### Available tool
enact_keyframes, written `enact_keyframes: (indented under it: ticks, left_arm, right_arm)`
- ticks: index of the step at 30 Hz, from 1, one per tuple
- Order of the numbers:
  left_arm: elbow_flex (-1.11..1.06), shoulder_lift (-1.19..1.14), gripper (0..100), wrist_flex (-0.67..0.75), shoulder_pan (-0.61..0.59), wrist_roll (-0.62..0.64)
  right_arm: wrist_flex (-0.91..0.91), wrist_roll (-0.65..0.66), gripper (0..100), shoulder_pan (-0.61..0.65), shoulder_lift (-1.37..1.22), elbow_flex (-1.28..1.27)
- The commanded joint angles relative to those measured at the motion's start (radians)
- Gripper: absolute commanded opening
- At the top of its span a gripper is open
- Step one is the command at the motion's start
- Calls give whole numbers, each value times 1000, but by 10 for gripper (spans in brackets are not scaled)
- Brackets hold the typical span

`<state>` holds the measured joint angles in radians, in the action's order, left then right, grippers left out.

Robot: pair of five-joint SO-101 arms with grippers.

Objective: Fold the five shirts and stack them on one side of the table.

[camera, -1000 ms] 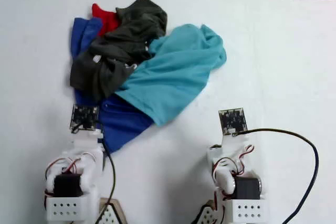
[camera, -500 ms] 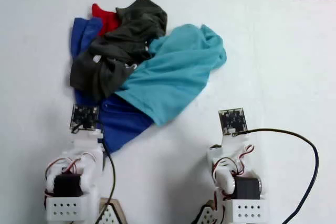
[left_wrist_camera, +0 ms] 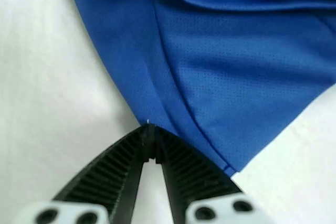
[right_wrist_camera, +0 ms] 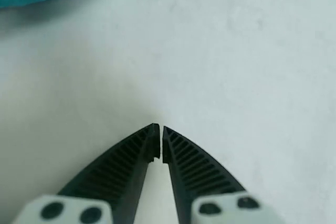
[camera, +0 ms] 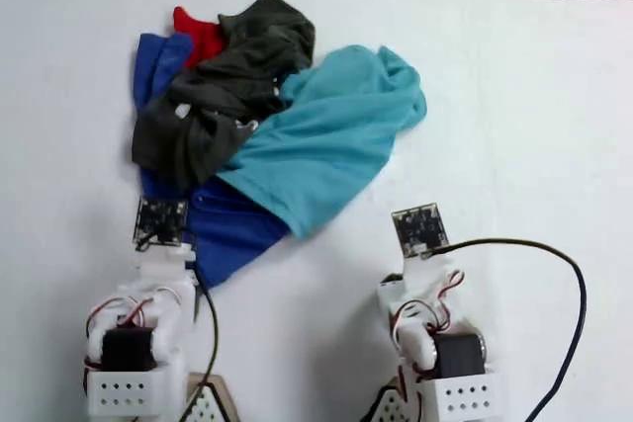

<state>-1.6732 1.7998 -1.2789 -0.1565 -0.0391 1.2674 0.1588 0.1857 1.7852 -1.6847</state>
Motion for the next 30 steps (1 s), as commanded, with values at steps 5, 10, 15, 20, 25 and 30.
enact_keyframes:
  ticks: [5,10,15,20,25,30]
  left_arm:
    - [-21,18,27,-3,2,0]
    - [-21,20,27,143,-2,-110]
    - [-8,20,27,362,-38,-410]
    - [42,20,28,514,-167,-413]
    - [136,12,108,535,-196,-413]
    - [288,-83,164,535,-196,-377]
  right_arm:
    - [2,-8,22,68,15,-8]
    - [4,-8,23,67,15,-8]
    - [-18,-3,24,54,15,-6]
    - [-182,-11,22,59,15,-8]
    - [-427,71,24,-114,15,-3]
    - [-344,203,24,-134,15,110]
